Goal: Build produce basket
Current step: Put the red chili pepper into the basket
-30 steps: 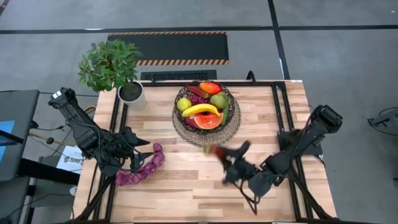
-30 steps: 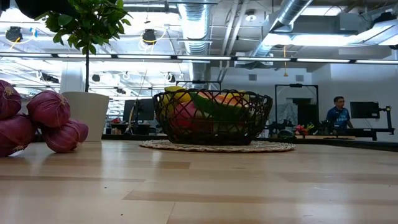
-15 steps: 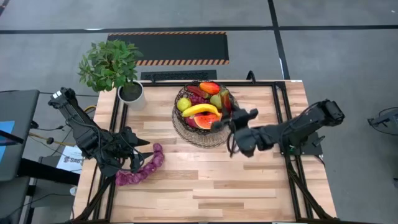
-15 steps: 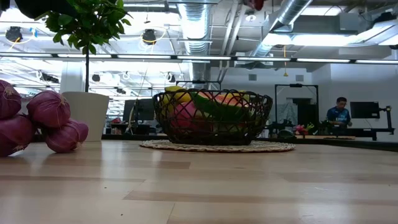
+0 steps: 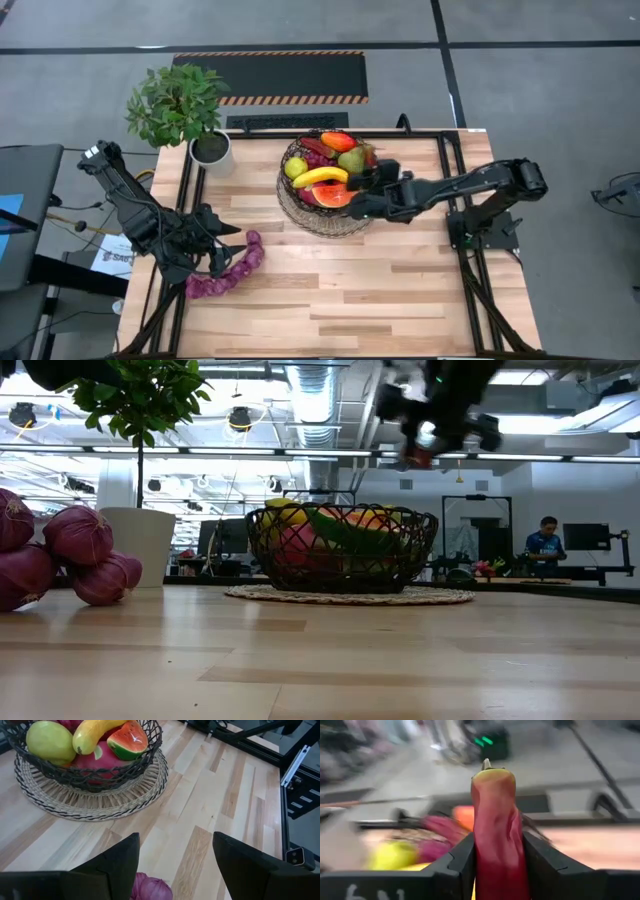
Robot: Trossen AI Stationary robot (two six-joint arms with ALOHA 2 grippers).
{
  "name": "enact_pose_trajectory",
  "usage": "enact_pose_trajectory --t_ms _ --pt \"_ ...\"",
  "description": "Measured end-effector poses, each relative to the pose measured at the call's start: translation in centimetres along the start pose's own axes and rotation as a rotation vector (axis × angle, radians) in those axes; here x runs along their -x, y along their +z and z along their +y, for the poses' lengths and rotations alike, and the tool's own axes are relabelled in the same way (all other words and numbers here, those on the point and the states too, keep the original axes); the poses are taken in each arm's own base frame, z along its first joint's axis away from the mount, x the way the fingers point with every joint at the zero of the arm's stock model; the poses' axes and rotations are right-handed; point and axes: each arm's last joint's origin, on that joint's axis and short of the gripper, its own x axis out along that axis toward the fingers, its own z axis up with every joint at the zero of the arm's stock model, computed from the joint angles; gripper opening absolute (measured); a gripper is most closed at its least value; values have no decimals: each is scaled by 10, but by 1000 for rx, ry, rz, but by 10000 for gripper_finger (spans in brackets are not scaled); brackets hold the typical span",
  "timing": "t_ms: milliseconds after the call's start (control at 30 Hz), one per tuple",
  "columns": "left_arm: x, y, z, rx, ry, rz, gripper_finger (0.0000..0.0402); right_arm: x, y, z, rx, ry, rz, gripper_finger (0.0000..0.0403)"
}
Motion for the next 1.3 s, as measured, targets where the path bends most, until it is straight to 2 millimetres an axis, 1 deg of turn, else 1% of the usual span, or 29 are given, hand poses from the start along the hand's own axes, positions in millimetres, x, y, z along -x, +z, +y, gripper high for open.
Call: enact_pose_trajectory --t_ms 100,233,300,400,467,567,667,733,833,933,1000,1100,1200,1300 --pt "0 0 0 -1 1 0 237 -4 -6 -18 -42 -87 40 165" --pt "0 0 1 -10 9 3 237 -7 -20 -25 -76 -153 65 181" --pt "0 -1 2 -15 17 2 237 -11 -28 -22 -91 -164 67 189" --pt "0 -1 2 -6 16 -2 237 -23 -46 -22 -41 -212 97 198" --pt "0 -1 2 2 16 -1 237 -32 -54 -22 -44 -242 114 203" --pt "0 -1 2 11 12 9 237 -40 -58 -22 -23 -269 139 207" --pt "0 -1 1 12 6 21 237 -42 -59 -23 17 -274 144 209" --pt "0 -1 1 10 6 23 237 -41 -55 -23 36 -264 146 210" --pt "0 -1 1 11 6 23 237 -35 -43 -24 65 -240 151 210" --pt "0 -1 1 10 7 19 237 -25 -27 -26 111 -197 155 210" --pt "0 -1 1 10 7 19 237 -15 -16 -27 185 -153 166 210" --pt "0 -1 1 12 4 26 237 2 -2 -31 296 -71 238 211" --pt "0 -2 1 12 2 30 237 14 11 -37 314 5 343 224" --pt "0 -1 1 12 4 27 237 22 18 -41 319 59 423 247"
